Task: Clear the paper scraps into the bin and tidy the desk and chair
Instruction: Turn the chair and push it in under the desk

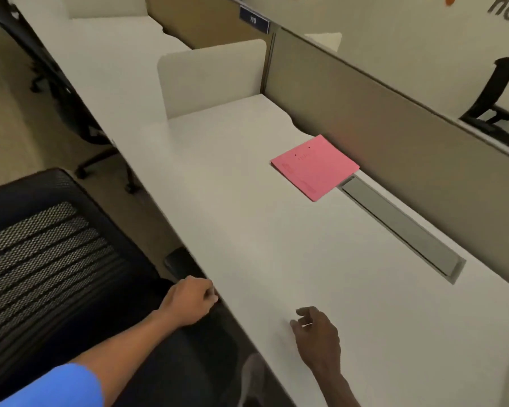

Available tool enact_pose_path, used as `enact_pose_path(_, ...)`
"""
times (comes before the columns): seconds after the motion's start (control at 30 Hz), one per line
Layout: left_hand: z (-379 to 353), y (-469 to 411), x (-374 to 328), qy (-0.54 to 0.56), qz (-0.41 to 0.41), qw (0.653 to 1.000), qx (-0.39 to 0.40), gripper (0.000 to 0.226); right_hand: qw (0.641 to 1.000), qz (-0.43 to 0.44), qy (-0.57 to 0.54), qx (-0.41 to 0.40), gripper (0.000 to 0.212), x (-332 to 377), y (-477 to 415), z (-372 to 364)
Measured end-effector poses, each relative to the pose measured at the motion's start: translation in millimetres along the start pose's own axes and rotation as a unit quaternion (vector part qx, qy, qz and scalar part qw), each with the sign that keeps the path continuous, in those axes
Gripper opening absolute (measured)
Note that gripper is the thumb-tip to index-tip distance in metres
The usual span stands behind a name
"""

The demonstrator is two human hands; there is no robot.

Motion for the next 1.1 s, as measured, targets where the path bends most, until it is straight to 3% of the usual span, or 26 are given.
enact_pose_path(0.47,-78.6,181.8,75.6,0.023,0.116,0.986,0.118,0.015,0.991,0.044,0.054,0.117,0.007,-46.4,140.3,-35.3)
enact_pose_path(0.8,-123.2,295.2,88.2,0.09,0.208,0.972,0.058,0.022,0.959,0.107,0.094,0.243,0.009,-83.7,197.8,-59.0)
enact_pose_path(1.1,-152.8,388.5,113.4,0.119,0.249,0.961,0.027,0.022,0.939,0.095,0.095,0.317,0.015,-92.4,259.4,-105.8)
Point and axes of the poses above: each hand's wrist, its own y-axis away from the middle knuckle, its own z-axis out of the back of the hand, x = y × z, the point moved 1 cm from there along -y, towards the middle knuckle, and after that the axes turned 2 degrees about -y, right-handed, at the moved point
